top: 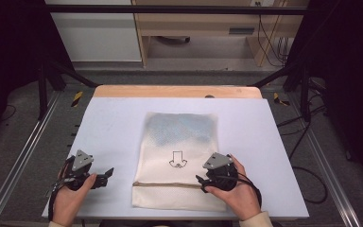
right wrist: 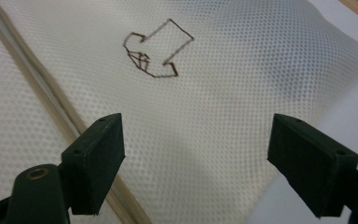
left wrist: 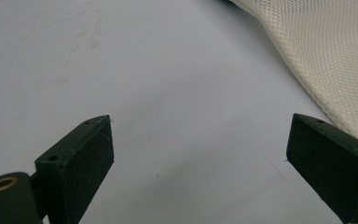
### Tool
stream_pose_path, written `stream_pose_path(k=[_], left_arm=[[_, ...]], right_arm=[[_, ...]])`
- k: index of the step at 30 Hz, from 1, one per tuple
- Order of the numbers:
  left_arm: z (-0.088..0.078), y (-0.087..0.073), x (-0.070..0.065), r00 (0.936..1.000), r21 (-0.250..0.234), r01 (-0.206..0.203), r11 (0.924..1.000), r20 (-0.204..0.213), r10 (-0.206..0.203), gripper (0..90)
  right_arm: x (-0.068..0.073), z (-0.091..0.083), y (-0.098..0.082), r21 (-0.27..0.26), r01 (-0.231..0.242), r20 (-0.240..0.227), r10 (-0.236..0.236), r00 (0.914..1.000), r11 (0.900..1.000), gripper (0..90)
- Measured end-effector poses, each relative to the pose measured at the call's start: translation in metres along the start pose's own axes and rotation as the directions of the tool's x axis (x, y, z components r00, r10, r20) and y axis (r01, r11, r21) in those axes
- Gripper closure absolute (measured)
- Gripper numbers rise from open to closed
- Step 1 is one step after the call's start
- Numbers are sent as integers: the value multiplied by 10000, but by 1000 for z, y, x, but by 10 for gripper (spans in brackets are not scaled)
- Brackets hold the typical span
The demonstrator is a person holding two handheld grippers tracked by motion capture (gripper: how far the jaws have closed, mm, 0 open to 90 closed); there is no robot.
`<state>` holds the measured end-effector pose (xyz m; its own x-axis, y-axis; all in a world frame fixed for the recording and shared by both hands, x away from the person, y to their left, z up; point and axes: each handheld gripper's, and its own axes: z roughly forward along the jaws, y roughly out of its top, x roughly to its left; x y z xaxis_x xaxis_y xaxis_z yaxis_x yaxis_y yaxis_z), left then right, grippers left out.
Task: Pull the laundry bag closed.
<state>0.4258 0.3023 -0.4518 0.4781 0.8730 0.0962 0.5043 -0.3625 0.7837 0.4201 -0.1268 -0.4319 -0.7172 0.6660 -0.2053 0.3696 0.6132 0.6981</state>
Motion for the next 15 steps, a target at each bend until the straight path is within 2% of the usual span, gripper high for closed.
stream_pose_path(k=[2,6,12,15], left_arm=[[0,0,1,9999,32,85,10000,58,-85,74],[1,-1,1,10000,320,7,9995,-83,-4,74],[0,-2,4,10000,496,57,9988,70,-60,84],[-4,-2,8,9999,393,145,9991,39,-146,83]], right_arm=[[3,1,7,37,103,-343,-102,9994,9999,253],[9,7,20,137,325,-690,-315,9971,9994,310],[19,16,39,391,695,-1355,-636,9887,9968,379],[25,18,47,540,899,-1429,-815,9864,9945,417]])
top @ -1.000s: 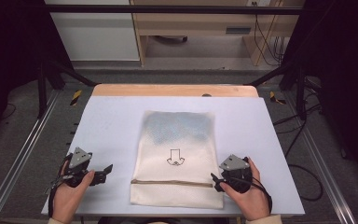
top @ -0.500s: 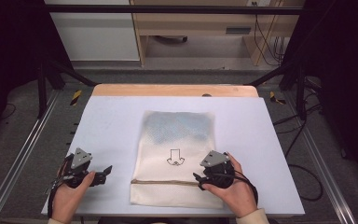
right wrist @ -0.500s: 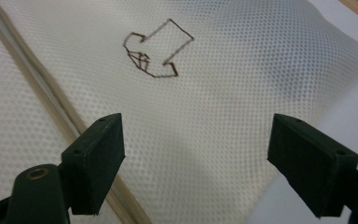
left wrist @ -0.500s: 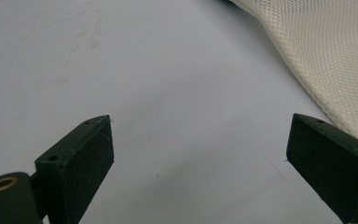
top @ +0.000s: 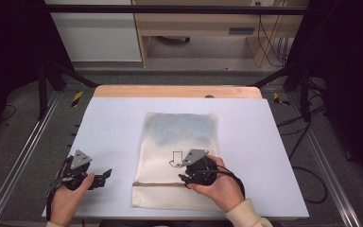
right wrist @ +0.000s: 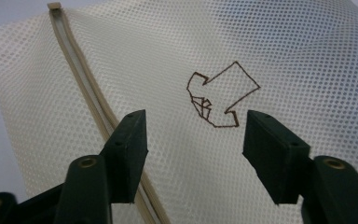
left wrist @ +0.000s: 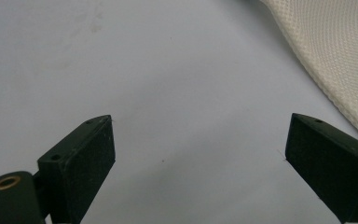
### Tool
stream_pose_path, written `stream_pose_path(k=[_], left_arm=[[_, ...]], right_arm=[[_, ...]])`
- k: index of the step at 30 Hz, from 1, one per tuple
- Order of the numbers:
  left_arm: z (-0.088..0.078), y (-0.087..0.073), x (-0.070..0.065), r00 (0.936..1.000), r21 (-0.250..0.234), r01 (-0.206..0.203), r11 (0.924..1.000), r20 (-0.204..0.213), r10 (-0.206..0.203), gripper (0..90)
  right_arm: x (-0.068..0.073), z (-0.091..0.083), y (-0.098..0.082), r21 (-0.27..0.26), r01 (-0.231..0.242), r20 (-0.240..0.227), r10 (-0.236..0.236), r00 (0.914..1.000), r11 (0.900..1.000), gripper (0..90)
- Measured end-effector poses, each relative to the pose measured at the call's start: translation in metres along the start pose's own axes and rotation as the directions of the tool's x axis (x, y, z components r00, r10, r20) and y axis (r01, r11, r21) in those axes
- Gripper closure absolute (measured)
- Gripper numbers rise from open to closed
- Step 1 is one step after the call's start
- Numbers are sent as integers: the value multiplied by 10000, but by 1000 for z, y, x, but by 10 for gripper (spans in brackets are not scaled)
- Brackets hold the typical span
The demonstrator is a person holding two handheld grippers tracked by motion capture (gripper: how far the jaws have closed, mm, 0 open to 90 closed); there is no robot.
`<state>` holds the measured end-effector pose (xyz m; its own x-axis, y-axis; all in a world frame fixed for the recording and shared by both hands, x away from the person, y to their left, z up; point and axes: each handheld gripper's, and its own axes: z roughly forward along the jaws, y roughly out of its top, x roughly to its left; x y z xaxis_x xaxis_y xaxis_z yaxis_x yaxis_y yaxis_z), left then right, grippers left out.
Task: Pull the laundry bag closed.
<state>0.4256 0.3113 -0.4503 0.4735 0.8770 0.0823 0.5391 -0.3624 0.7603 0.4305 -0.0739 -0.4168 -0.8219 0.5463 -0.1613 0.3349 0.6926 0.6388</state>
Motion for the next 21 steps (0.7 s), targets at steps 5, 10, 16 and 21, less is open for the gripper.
stream_pose_path(k=[5,10,16,21], left_arm=[[-3,-2,6,9998,-90,170,9998,-51,-171,78],[-1,-2,9,9998,-30,152,9999,-144,-153,76],[-1,-3,8,9998,39,180,9998,-116,-179,79],[1,-5,9,9996,130,221,9997,-174,-219,82]], right_arm=[[6,1,14,117,188,-311,-184,9993,9998,450],[9,5,25,250,595,-685,-576,9960,9979,474],[12,12,39,603,747,-1192,-671,9906,9954,502],[14,17,50,822,1015,-1473,-887,9851,9914,547]])
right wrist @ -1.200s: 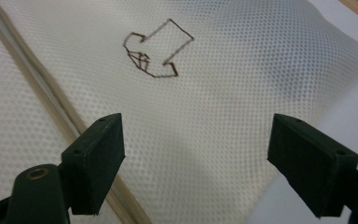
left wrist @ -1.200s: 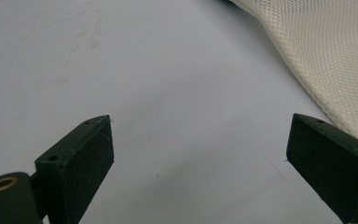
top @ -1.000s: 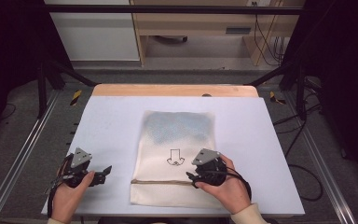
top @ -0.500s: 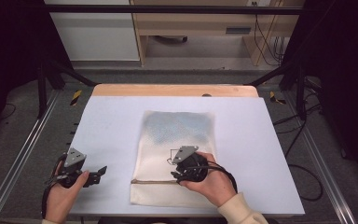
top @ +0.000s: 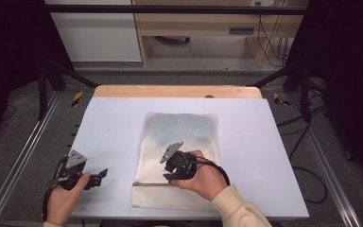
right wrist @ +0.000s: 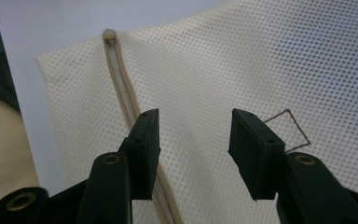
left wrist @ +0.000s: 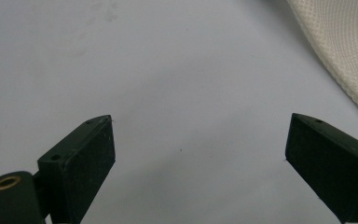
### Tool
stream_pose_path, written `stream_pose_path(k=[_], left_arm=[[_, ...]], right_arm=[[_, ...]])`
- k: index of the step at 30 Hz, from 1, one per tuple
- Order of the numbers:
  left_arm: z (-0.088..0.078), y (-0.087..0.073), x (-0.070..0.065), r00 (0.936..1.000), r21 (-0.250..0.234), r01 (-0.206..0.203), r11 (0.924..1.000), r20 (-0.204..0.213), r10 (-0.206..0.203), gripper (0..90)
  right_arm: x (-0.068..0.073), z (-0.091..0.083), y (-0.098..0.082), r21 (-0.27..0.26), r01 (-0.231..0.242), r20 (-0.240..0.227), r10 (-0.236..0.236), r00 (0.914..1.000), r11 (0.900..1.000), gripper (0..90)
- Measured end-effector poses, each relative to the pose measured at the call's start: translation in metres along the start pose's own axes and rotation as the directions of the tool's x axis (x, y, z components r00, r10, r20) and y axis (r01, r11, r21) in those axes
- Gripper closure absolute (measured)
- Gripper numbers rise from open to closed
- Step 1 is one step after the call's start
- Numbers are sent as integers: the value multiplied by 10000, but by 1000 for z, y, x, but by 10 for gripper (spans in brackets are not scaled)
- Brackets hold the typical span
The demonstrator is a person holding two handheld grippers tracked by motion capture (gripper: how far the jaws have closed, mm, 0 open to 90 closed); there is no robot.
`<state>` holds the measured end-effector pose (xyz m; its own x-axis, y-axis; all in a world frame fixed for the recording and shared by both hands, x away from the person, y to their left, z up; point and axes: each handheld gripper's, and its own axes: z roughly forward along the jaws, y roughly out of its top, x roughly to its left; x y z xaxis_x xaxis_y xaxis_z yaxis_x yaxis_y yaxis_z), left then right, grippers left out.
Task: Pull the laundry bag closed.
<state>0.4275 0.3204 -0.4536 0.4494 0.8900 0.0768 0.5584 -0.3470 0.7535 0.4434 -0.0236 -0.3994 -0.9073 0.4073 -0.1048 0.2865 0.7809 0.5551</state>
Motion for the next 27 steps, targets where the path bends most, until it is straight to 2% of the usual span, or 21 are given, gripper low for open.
stream_pose_path(k=[4,12,27], left_arm=[[0,0,0,10000,-27,58,10000,55,-58,80],[-1,1,1,9999,-113,49,9999,90,-48,80],[-2,1,2,10000,-245,63,9997,0,-63,76]], right_arm=[[3,2,8,84,285,-199,-283,9994,9996,597],[8,12,24,223,547,-659,-531,9964,9983,656],[13,27,48,283,970,-1019,-937,9904,9949,765]])
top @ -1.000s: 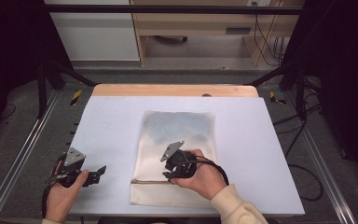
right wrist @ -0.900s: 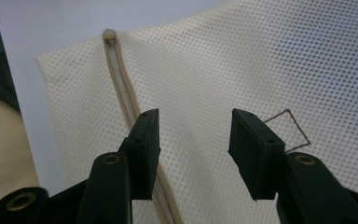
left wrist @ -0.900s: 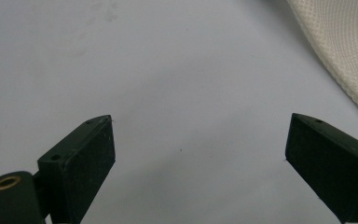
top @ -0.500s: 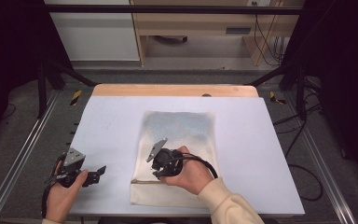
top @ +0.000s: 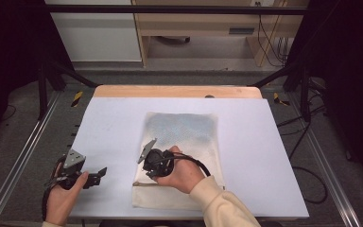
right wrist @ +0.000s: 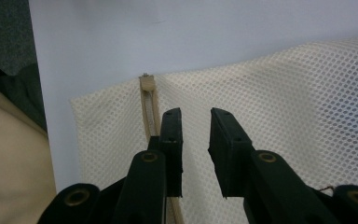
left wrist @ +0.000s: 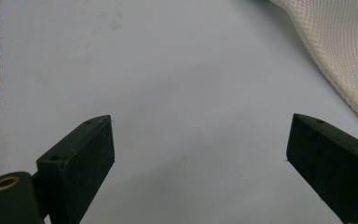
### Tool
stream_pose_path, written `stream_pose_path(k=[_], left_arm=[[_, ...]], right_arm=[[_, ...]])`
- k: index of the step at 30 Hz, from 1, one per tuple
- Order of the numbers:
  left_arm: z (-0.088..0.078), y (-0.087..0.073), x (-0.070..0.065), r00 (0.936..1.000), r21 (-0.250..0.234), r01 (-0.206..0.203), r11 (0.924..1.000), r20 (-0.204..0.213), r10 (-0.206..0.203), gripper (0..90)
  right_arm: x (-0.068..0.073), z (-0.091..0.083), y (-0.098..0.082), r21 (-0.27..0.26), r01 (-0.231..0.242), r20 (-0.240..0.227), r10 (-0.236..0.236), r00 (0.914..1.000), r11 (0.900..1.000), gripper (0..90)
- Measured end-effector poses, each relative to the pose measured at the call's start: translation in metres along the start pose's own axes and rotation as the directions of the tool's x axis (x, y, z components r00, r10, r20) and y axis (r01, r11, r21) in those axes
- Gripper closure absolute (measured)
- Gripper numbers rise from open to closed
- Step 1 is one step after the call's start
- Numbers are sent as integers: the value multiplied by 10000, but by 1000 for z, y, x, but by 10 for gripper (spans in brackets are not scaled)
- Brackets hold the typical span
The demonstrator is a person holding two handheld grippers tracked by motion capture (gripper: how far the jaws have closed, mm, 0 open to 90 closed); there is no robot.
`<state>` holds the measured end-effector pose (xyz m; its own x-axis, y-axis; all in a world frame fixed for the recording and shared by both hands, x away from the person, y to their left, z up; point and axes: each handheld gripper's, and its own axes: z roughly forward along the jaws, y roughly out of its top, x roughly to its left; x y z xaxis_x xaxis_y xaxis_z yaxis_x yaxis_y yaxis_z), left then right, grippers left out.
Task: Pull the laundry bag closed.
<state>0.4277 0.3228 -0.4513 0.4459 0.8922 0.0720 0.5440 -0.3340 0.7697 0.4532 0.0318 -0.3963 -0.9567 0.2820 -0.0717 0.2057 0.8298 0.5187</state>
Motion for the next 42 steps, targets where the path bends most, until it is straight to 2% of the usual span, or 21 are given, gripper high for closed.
stream_pose_path(k=[4,9,14,19,20,25,28,31,42], left_arm=[[-1,0,1,10000,60,-6,10000,-65,6,76],[-7,0,8,9996,-248,140,9996,-240,-146,79],[-7,-2,13,9990,-244,335,9991,-283,-341,78],[-6,-2,12,9993,-224,279,9994,-255,-285,77],[-5,-2,12,9992,-263,293,9992,-254,-299,77],[-10,-1,15,9978,-484,400,9980,-501,-424,80],[-9,-2,17,9976,-489,545,9973,-403,-565,80],[-9,-3,19,9983,-480,569,9972,-57,-572,88],[-8,-3,19,9983,-406,556,9976,-151,-562,84]], right_arm=[[1,4,6,186,104,-65,-103,9999,9998,794],[2,11,13,287,230,-176,-225,9996,9993,816],[4,14,18,213,279,-280,-273,9992,9994,822],[5,16,20,228,223,-319,-216,9993,9995,826],[4,16,21,236,357,-354,-348,9988,9991,826],[7,19,23,218,428,-428,-419,9982,9988,827],[7,21,25,204,401,-520,-390,9979,9990,824],[7,23,27,189,351,-651,-338,9973,9992,814],[12,33,34,188,487,-922,-468,9946,9986,806]])
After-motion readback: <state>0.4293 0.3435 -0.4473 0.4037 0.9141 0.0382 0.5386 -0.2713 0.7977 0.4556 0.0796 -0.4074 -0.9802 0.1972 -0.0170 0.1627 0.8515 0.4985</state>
